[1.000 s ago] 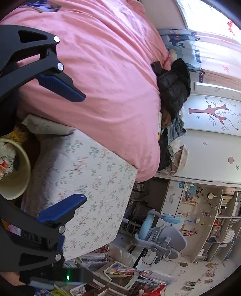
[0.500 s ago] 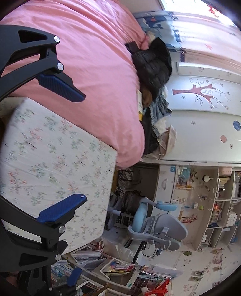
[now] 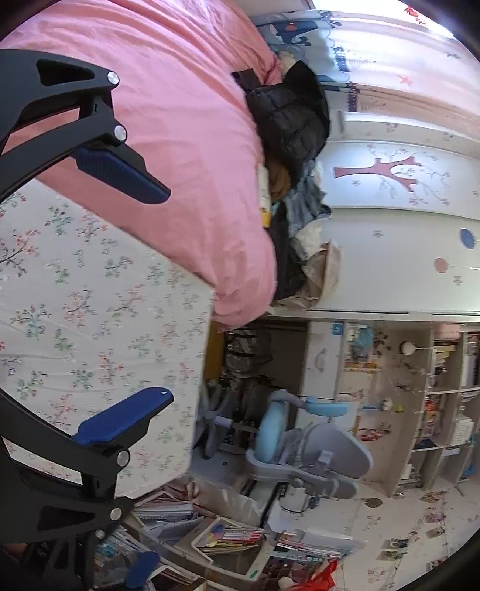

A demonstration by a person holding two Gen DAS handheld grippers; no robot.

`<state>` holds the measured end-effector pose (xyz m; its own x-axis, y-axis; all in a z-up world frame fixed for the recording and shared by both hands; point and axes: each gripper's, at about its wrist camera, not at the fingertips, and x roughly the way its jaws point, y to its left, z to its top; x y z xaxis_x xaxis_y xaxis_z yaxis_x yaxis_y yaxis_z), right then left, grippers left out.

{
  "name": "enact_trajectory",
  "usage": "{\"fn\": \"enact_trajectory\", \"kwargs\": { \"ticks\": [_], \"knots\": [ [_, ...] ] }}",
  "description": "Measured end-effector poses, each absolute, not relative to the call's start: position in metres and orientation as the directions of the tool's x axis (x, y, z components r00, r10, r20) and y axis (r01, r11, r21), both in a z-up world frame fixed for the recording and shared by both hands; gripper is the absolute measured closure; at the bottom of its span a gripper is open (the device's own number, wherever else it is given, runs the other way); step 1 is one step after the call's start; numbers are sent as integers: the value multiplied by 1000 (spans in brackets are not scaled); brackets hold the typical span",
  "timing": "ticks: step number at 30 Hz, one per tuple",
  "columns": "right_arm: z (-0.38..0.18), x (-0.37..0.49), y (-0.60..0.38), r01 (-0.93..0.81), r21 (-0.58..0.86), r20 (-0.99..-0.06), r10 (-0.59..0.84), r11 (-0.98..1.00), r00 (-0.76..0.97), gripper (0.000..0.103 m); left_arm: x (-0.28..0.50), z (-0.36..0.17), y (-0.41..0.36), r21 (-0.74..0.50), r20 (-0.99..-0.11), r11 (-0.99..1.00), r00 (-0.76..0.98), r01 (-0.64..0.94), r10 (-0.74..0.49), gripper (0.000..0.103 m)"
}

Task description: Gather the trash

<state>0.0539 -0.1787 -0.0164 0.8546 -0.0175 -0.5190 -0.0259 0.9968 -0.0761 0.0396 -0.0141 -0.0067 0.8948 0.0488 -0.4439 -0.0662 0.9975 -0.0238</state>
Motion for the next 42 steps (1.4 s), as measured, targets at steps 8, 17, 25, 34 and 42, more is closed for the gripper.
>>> {"fn": "enact_trajectory", "kwargs": {
  "ticks": [8,17,25,34,42],
  "knots": [
    [-20,57,-174,-3,-67,-529,-33,998,848,8,43,-12,-14,-20,-496,998,867,-52,35,8],
    [-4,44,-173,46,-93,-456,-83,995,886,8,40,0,-15,-42,-469,997,883,-61,34,8],
    [14,29,-180,70,-69,-424,-93,995,901,7,31,12,-28,0,-422,999,906,-47,42,8],
    [30,14,-180,90,-79,-388,-114,993,915,7,28,15,-25,-12,-410,998,911,-60,50,8],
    [35,11,-177,90,-93,-385,-120,992,915,7,26,15,-27,-5,-404,998,914,-55,48,8]
  ]
}}
